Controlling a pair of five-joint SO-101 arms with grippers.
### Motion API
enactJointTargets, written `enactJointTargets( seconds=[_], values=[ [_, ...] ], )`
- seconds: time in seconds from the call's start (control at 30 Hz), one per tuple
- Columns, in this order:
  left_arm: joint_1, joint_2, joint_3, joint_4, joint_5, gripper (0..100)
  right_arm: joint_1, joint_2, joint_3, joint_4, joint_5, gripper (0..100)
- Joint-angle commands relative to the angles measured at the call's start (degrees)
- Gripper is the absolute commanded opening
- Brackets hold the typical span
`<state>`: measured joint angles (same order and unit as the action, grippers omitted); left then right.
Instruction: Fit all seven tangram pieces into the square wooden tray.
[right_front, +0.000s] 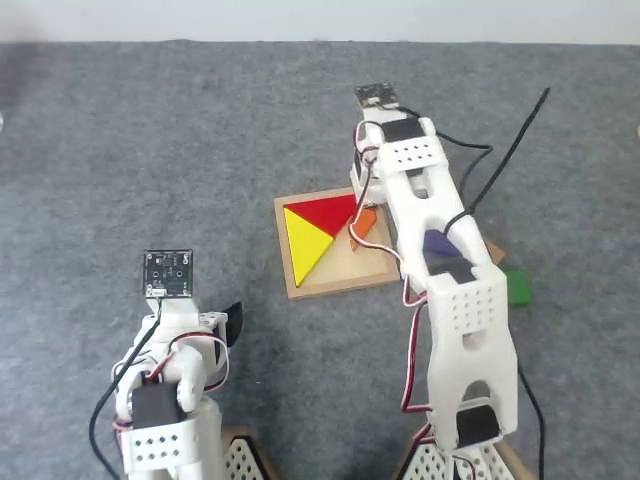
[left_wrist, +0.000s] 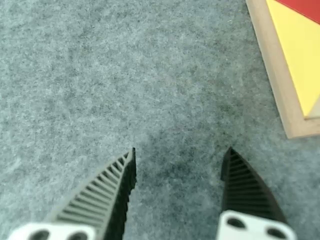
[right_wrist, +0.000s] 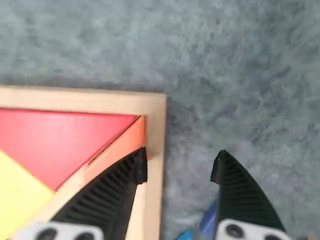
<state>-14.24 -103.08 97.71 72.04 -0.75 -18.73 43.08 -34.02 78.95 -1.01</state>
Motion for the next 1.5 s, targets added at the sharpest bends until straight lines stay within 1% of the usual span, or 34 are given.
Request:
enactJointTargets(
  seconds=[0.0,0.2,0.33,0.57,0.63,0.7,0.77,0.9,0.97,1.07,1.17,1.23,1.3,1.4,1.47],
  values=[
    [0.0,-1.23,-1.27,0.26,0.44,27,-1.45,-6.9,-1.76,1.8,-0.79,21.7],
    [0.0,-1.23,-1.27,0.26,0.44,27,-2.51,-9.71,-1.67,5.93,-0.7,21.6],
    [0.0,-1.23,-1.27,0.26,0.44,27,-4.35,-12.88,-1.67,10.33,0.7,21.6],
    [0.0,-1.23,-1.27,0.26,0.44,27,-5.76,-28.53,-0.62,17.45,1.32,21.6],
    [0.0,-1.23,-1.27,0.26,0.44,27,-5.85,-33.8,2.81,18.51,2.46,21.6],
    [0.0,-1.23,-1.27,0.26,0.44,27,-5.85,-40.13,9.41,18.07,3.16,21.6],
    [0.0,-1.23,-1.27,0.26,0.44,27,-5.14,-46.99,18.9,14.9,4.22,21.6],
    [0.0,-1.23,-1.27,0.26,0.44,27,-0.4,-58.95,43.69,1.36,13.19,21.6],
    [0.0,-1.23,-1.27,0.26,0.44,27,4.35,-63.52,56.35,-4.88,14.77,21.6],
    [0.0,-1.23,-1.27,0.26,0.44,27,10.86,-68.09,69.89,-12.0,16.09,21.6],
    [0.0,-1.23,-1.27,0.26,0.44,27,14.11,-72.22,79.12,-20.0,15.82,21.6],
    [0.0,-1.23,-1.27,0.26,0.44,27,14.11,-74.42,83.08,-23.34,15.82,21.6],
    [0.0,-1.23,-1.27,0.26,0.44,27,12.88,-75.47,86.07,-25.27,14.24,21.6],
    [0.0,-1.23,-1.27,0.26,0.44,27,11.3,-75.38,89.76,-27.47,12.84,21.6],
    [0.0,-1.23,-1.27,0.26,0.44,27,11.65,-74.68,91.08,-29.32,12.75,21.6]
  ],
)
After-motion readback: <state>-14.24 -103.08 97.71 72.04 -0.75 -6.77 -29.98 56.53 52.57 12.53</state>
